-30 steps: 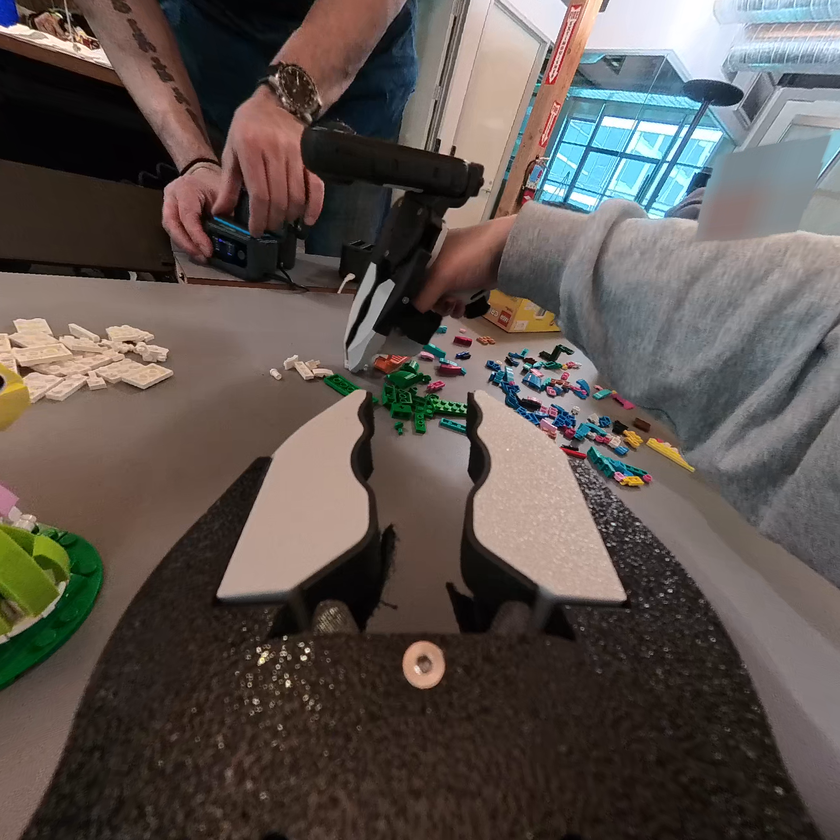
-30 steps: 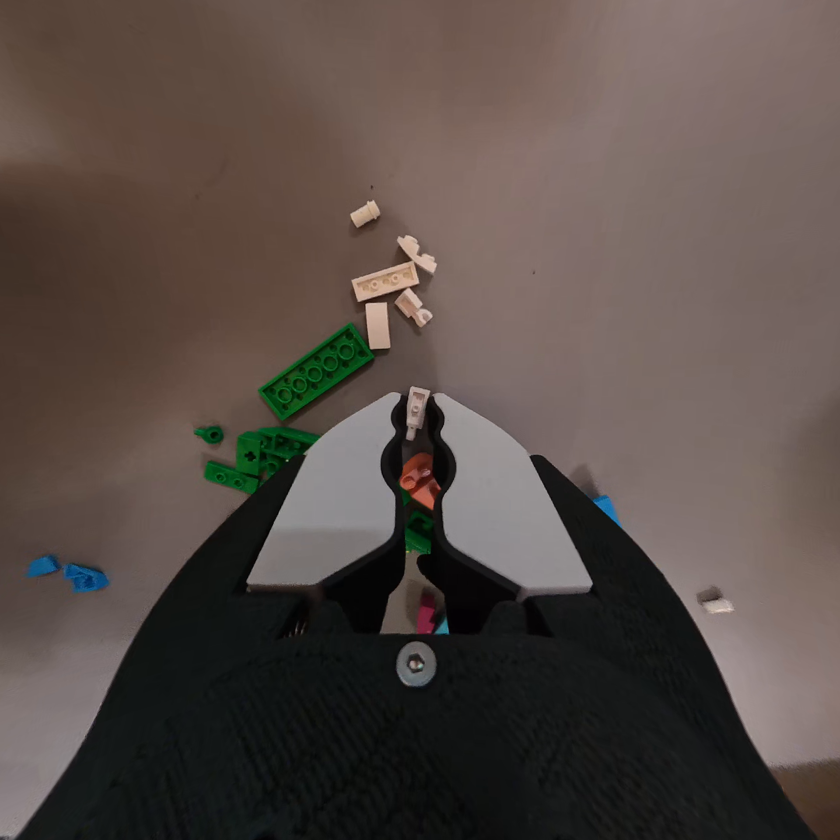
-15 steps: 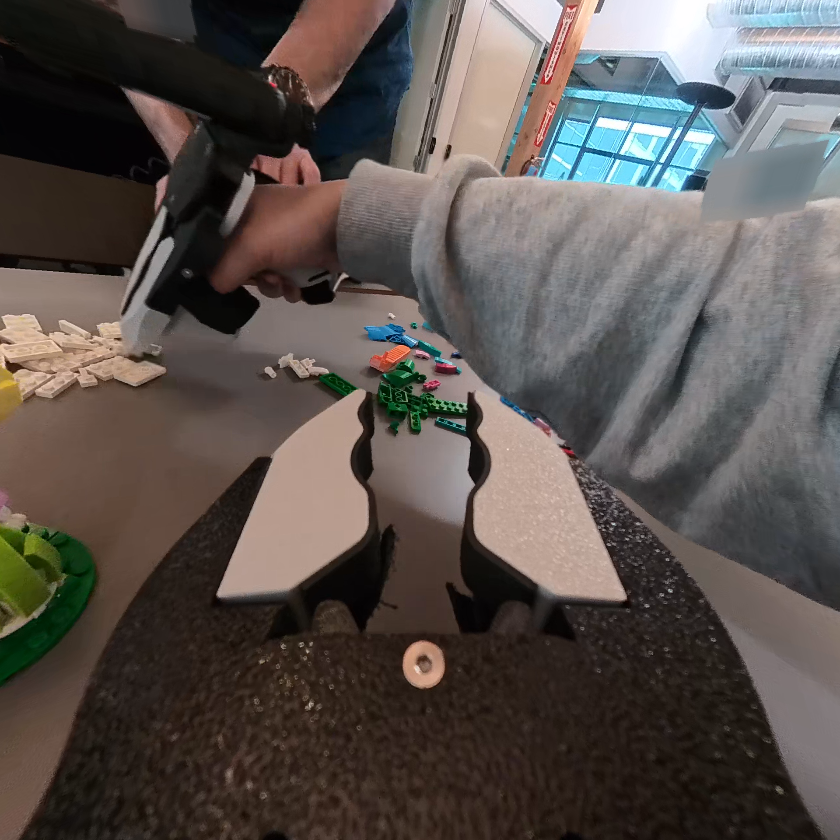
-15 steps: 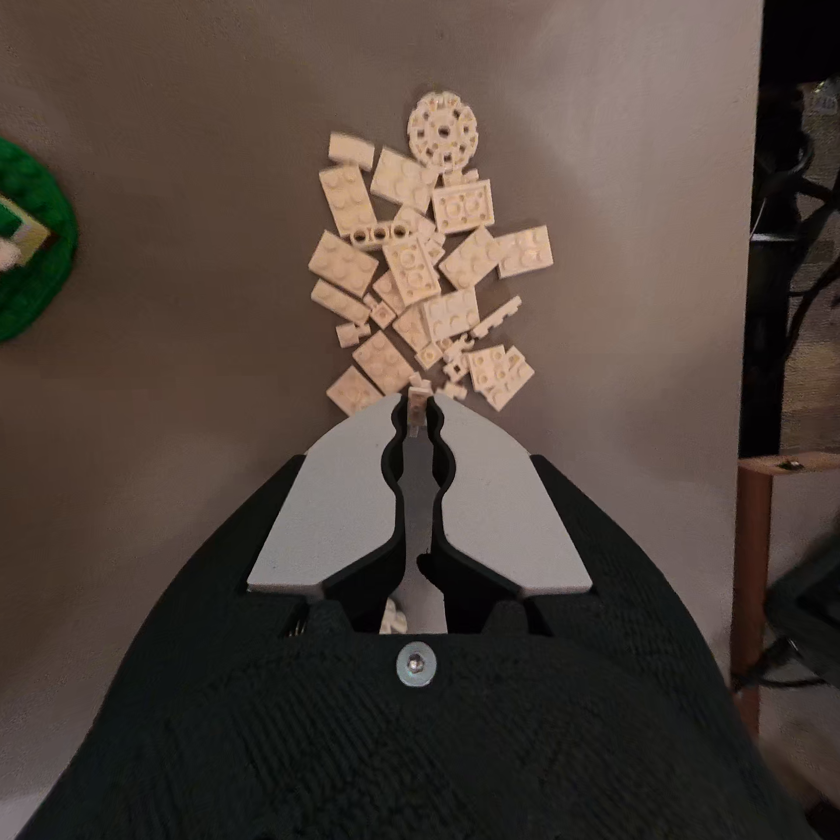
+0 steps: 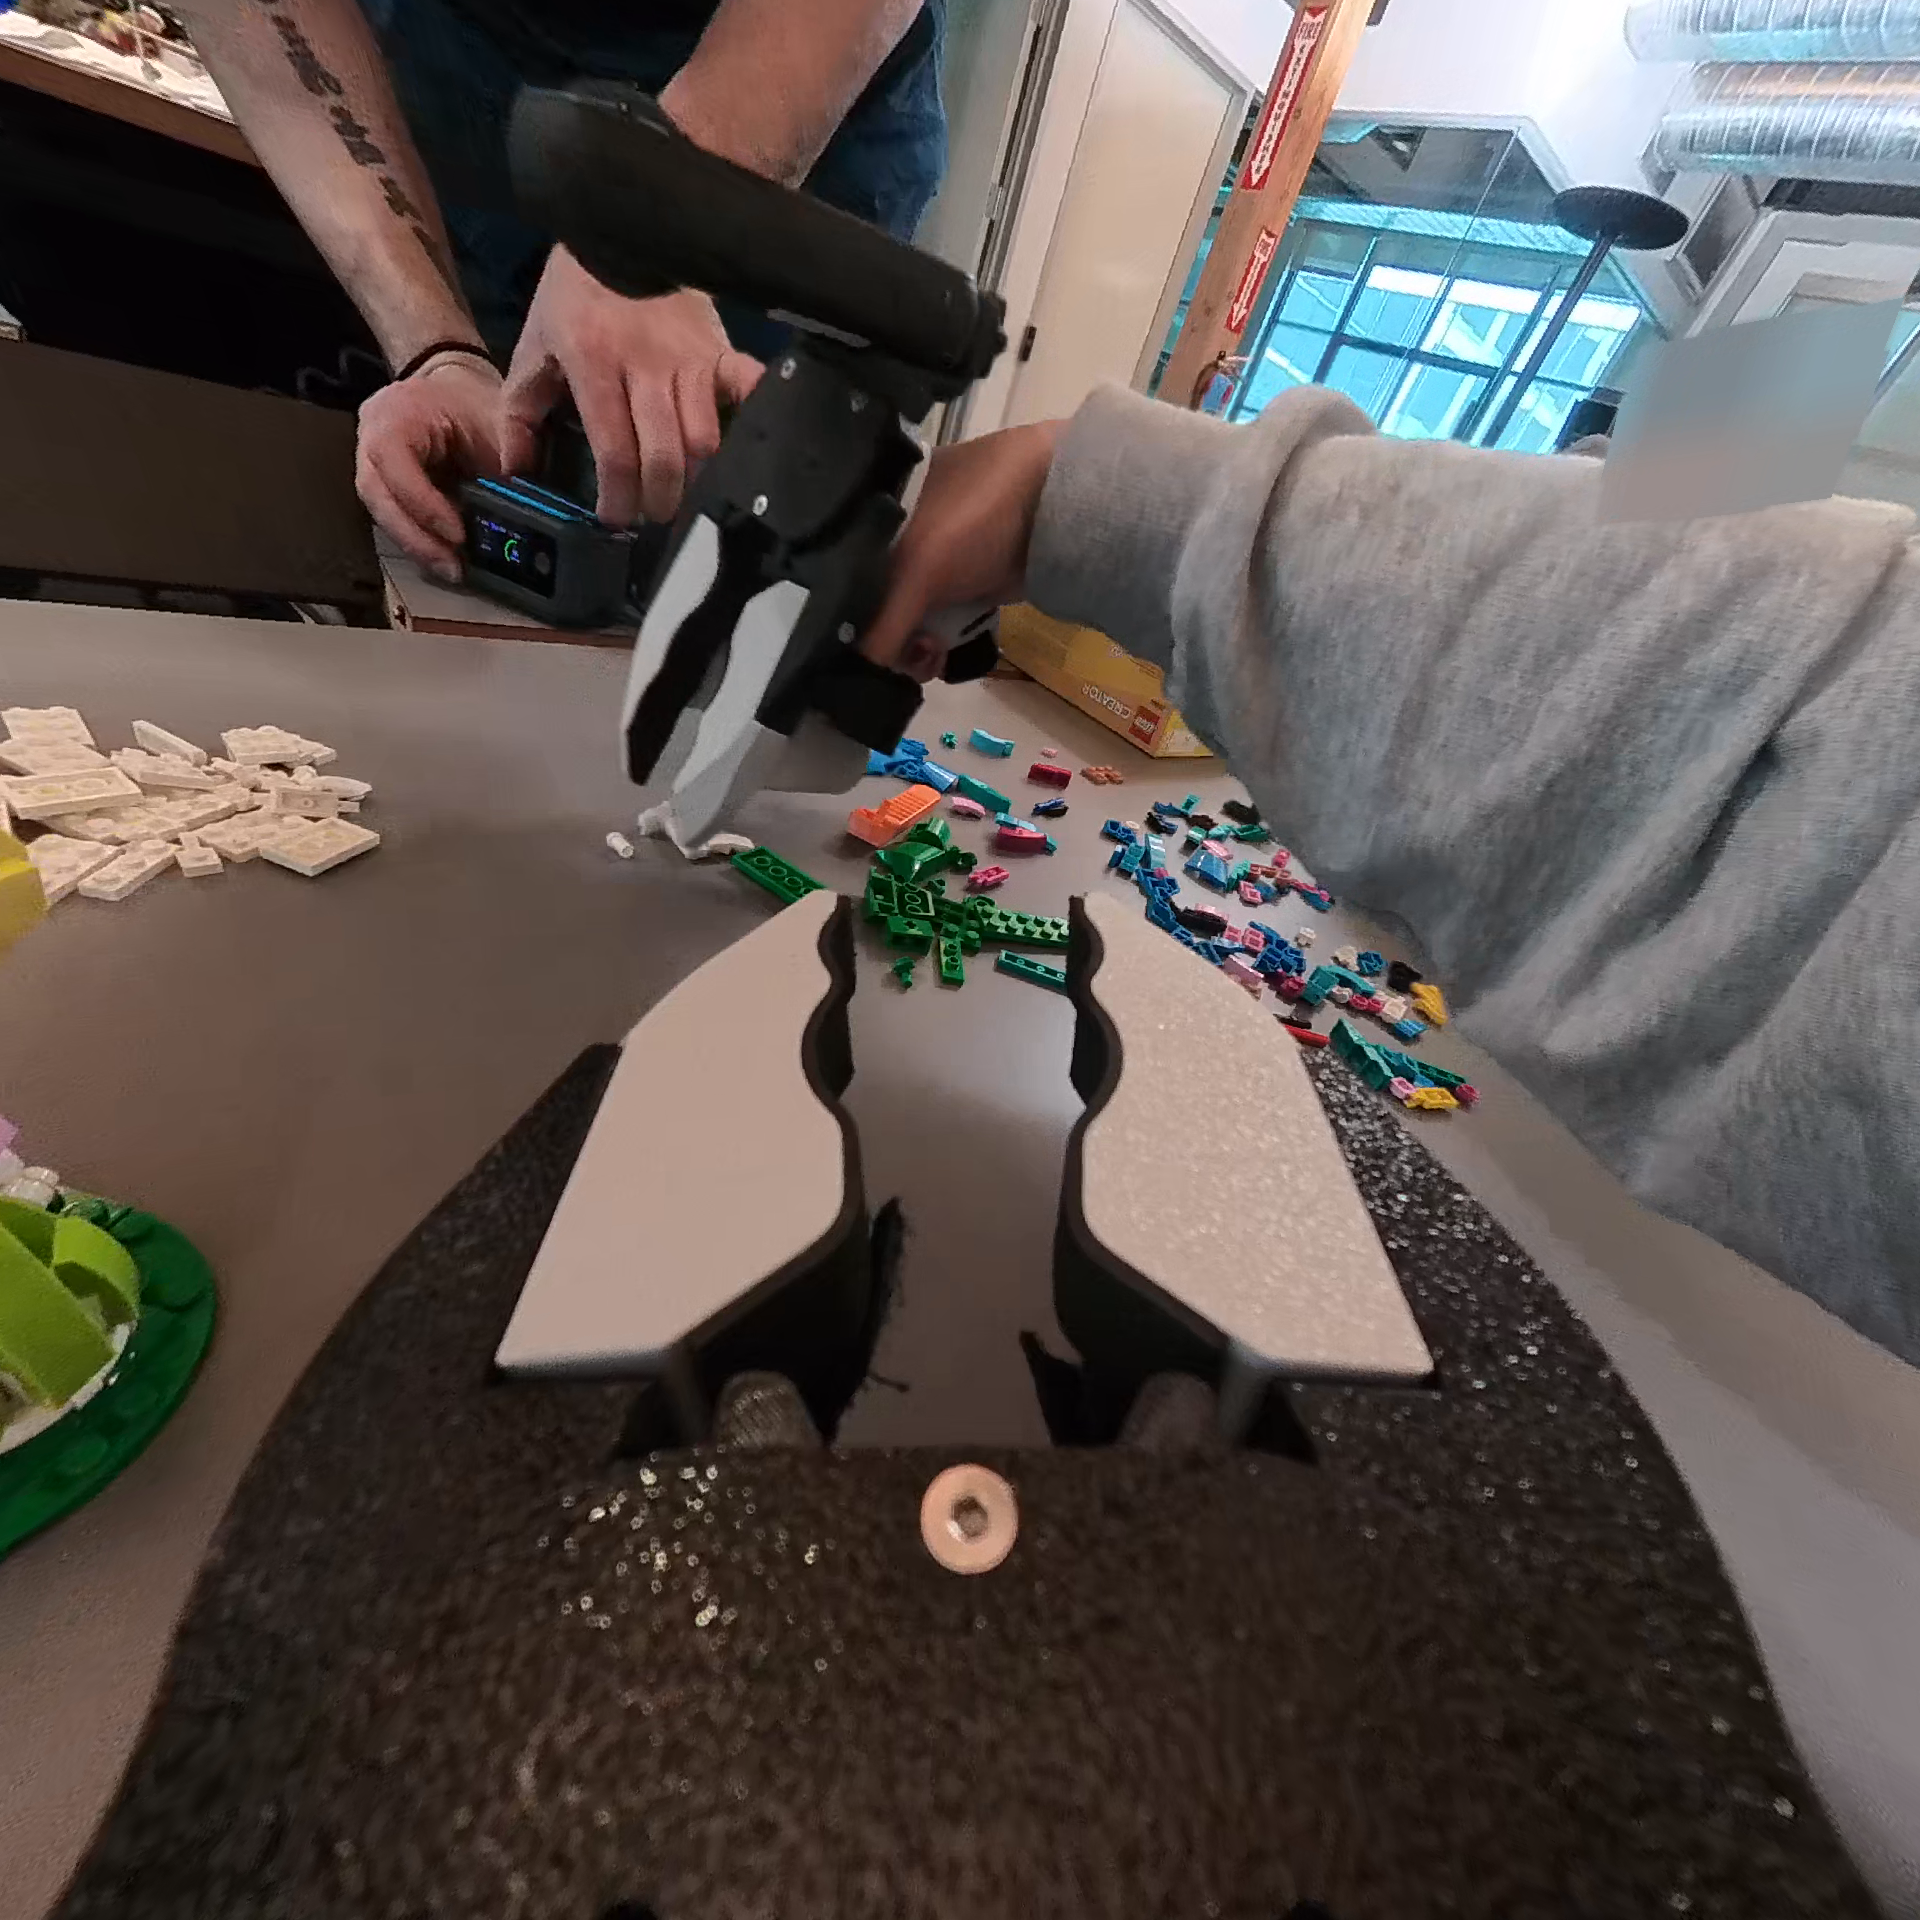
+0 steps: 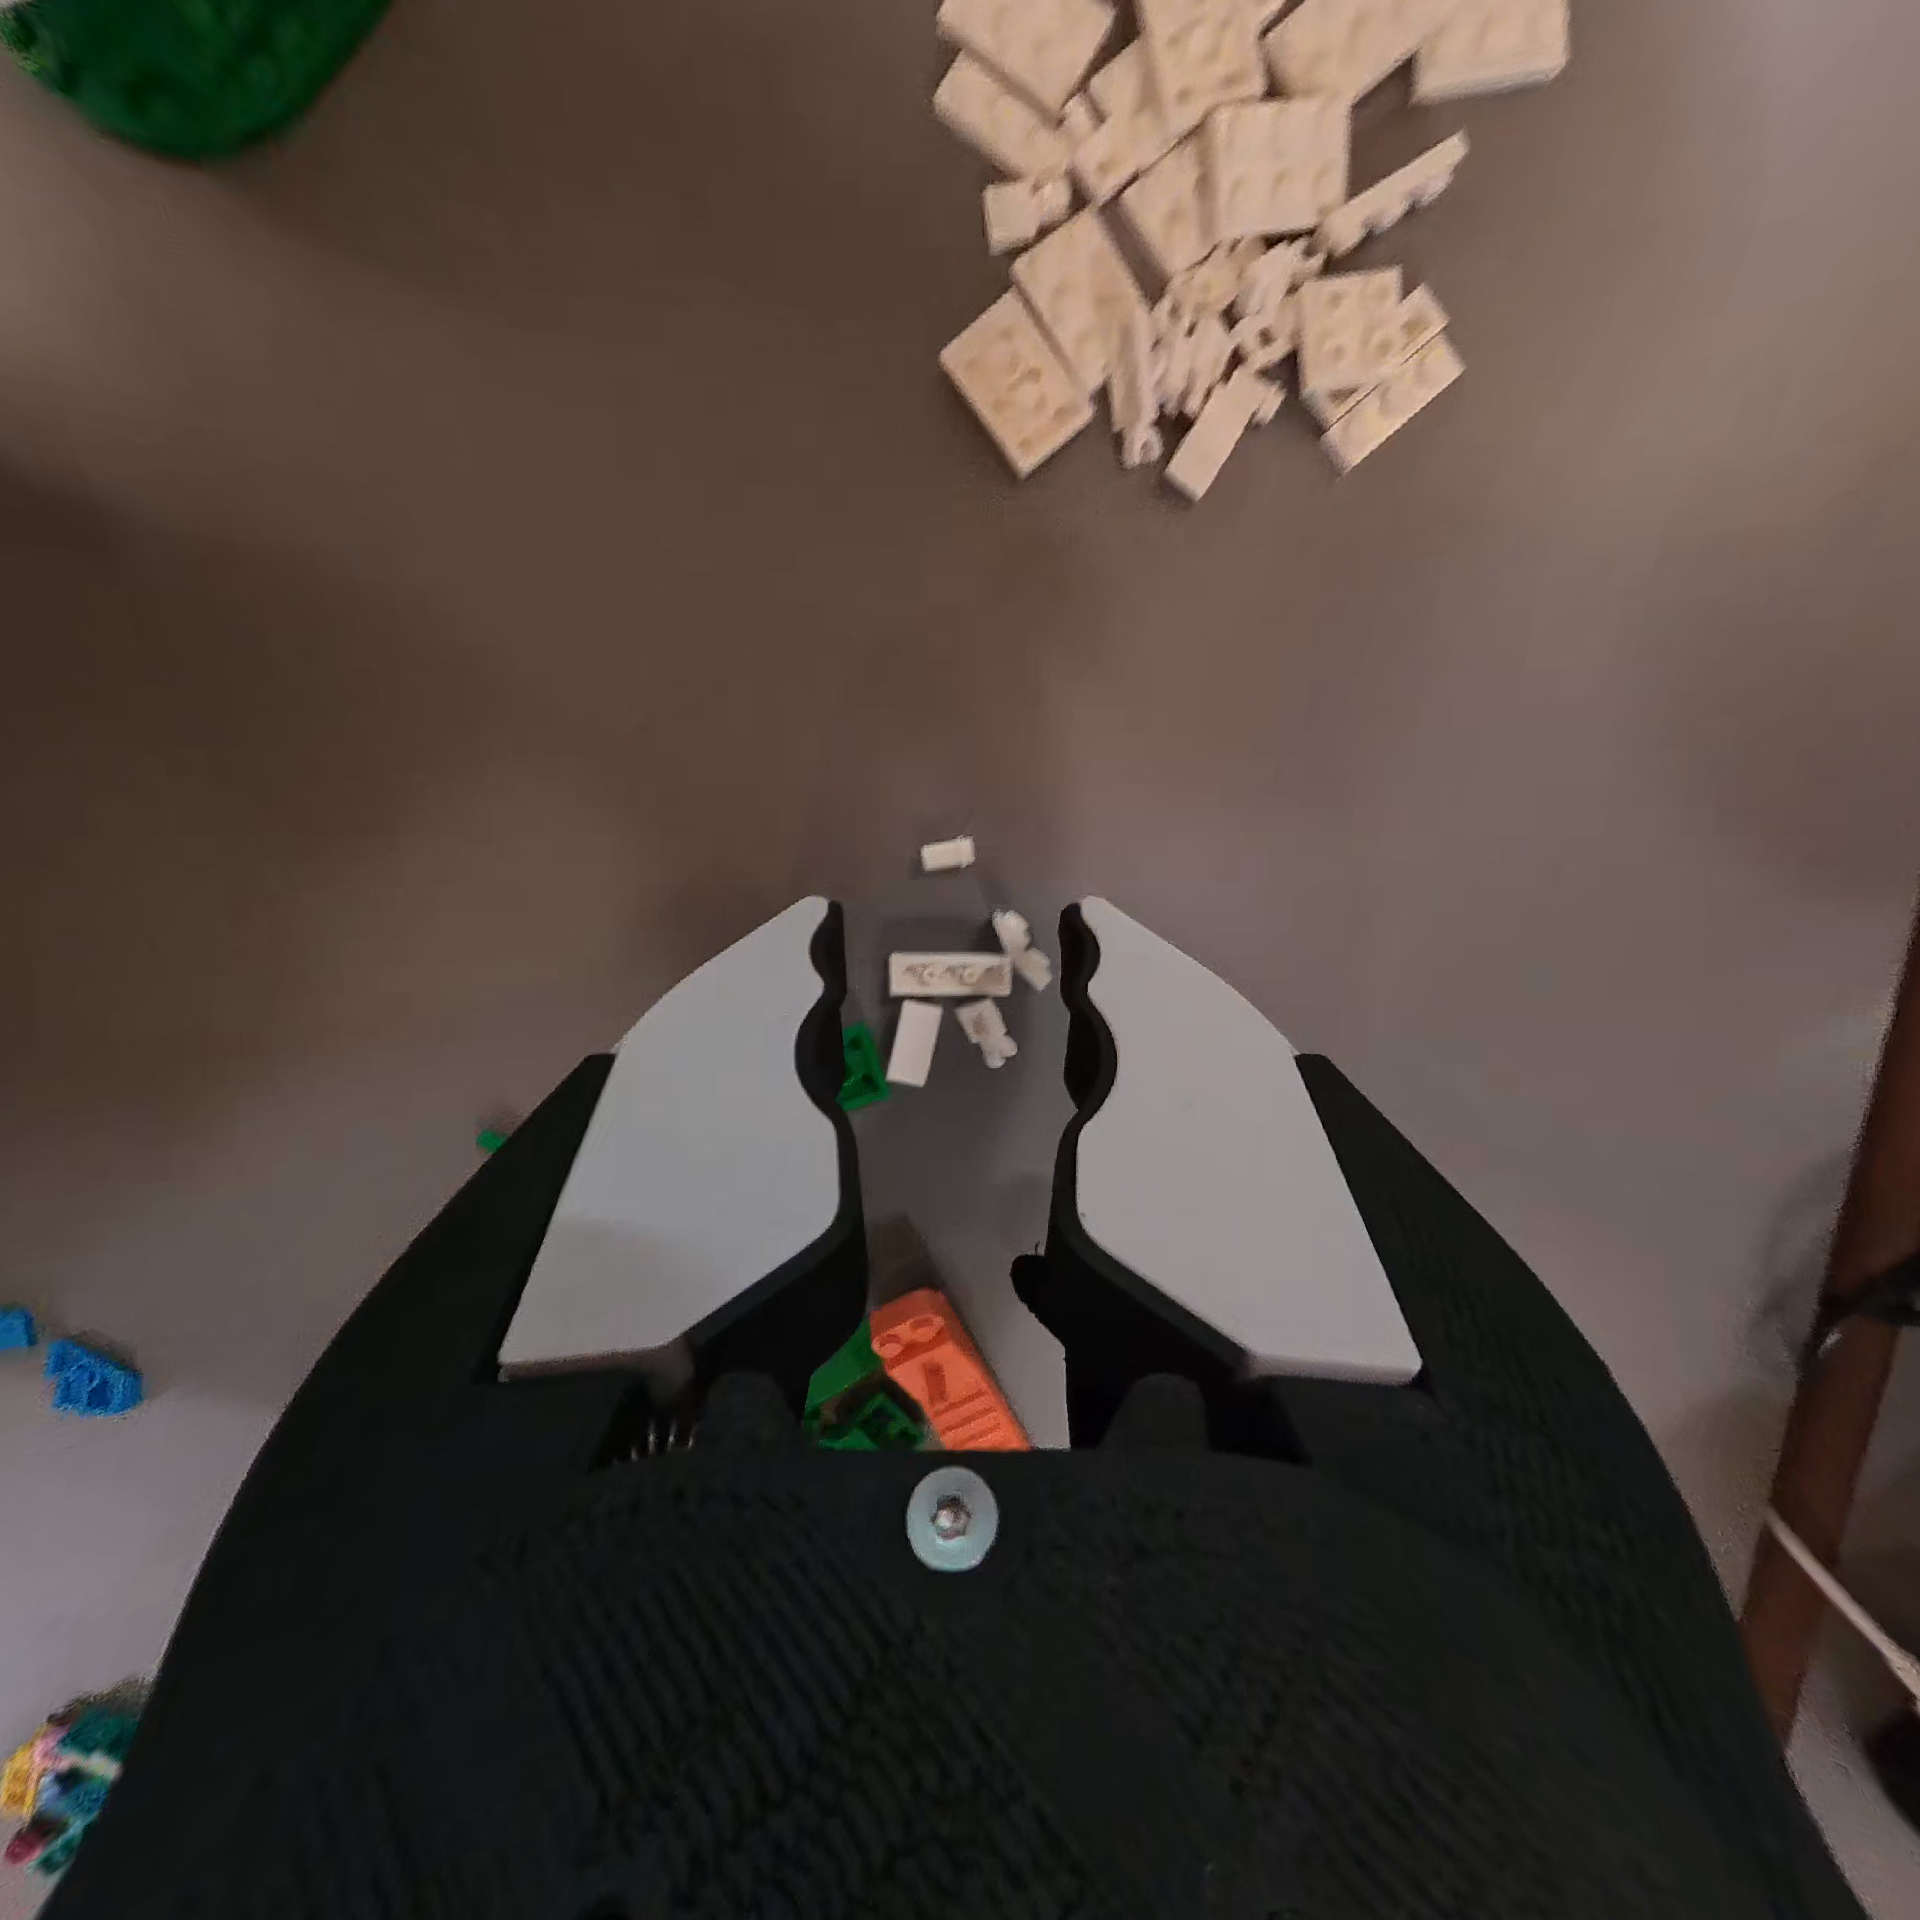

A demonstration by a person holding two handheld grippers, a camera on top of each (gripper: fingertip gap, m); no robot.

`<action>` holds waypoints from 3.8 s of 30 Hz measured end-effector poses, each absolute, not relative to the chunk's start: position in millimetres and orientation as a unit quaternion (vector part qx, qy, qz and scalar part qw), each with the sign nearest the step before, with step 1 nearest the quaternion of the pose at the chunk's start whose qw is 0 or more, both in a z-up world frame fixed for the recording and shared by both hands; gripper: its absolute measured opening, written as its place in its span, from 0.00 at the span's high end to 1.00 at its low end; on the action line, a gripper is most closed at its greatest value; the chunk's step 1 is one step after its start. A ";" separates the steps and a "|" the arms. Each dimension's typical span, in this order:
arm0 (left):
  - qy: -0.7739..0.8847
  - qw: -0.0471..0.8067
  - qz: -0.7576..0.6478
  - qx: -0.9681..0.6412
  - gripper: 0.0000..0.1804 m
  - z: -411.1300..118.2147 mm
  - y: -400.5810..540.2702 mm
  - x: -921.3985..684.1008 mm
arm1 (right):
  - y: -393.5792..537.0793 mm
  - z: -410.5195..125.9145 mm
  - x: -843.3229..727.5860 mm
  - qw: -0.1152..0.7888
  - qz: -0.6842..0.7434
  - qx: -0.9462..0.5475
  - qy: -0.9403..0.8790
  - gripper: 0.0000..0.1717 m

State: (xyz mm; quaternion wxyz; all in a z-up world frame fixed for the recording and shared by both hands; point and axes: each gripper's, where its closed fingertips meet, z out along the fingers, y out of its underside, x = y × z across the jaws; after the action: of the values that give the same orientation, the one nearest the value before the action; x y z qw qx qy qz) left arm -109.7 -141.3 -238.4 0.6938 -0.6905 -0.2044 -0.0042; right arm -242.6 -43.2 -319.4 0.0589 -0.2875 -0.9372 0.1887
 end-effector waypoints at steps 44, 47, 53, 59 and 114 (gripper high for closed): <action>-0.199 0.695 -0.001 -0.691 0.79 -238.1 -141.5 -110.4 | -38.7 -308.6 -274.0 0.093 0.193 -0.281 -0.935 0.78; -0.198 0.694 0.001 -0.692 0.79 -238.6 -141.4 -110.6 | -25.3 -316.2 -251.0 0.067 0.169 -0.269 -0.946 0.74; -0.199 0.694 0.001 -0.692 0.79 -238.7 -141.6 -110.6 | -16.2 -330.2 -232.0 0.054 0.119 -0.223 -0.966 0.75; -0.199 0.695 0.000 -0.691 0.79 -238.4 -141.7 -110.6 | -11.4 -334.4 -238.2 0.052 0.091 -0.227 -0.968 0.85; -0.198 0.695 -0.003 -0.691 0.79 -237.9 -141.4 -109.0 | -93.7 -314.7 -367.2 0.071 0.179 -0.467 -0.863 0.97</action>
State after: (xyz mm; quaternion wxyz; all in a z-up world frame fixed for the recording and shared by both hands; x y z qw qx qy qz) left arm -109.0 -141.4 -237.9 0.6954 -0.6909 -0.1975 -0.0028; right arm -367.2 -93.7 -314.7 0.0707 -0.4674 -0.8628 0.1792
